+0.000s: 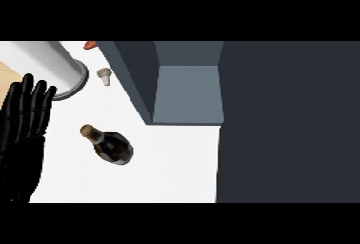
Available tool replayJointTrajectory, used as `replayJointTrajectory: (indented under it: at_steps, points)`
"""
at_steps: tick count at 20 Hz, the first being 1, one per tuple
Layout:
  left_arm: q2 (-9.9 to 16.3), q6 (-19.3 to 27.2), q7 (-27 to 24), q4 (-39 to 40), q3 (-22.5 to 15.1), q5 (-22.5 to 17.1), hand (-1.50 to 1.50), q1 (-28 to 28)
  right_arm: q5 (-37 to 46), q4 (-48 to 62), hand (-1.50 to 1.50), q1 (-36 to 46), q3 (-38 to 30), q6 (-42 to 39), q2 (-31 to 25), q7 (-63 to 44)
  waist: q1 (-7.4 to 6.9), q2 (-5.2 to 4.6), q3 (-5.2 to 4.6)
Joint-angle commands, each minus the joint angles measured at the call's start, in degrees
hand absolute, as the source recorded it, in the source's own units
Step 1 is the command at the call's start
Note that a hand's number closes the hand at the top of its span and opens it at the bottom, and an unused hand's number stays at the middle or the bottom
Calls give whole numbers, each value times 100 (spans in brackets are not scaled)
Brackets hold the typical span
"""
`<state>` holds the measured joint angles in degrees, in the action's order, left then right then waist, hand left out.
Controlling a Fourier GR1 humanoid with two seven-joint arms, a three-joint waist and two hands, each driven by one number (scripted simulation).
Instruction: Pick up the wine, place it into the cabinet and close the cabinet
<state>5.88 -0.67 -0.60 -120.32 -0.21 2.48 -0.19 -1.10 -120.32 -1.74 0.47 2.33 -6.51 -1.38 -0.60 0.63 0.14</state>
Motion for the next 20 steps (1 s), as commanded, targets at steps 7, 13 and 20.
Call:
replayJointTrajectory:
  at_steps: [7, 13, 20]
  points:
    - [-35, -1609, 857, 1040, -1270, -1702, -150, -602, -493, -478, -150, -348, 1114, -939, -49, -87, 353, -140, -14]
    - [-44, -1449, 2393, 69, -1493, -2668, -150, -695, -882, -1773, -150, -1111, 1215, -1028, -327, -998, 119, -26, -11]
    - [68, -701, 3744, -1115, -1320, -3148, -150, -1073, -924, -3030, -150, -1532, 1450, -828, -391, -1828, 95, -37, -14]
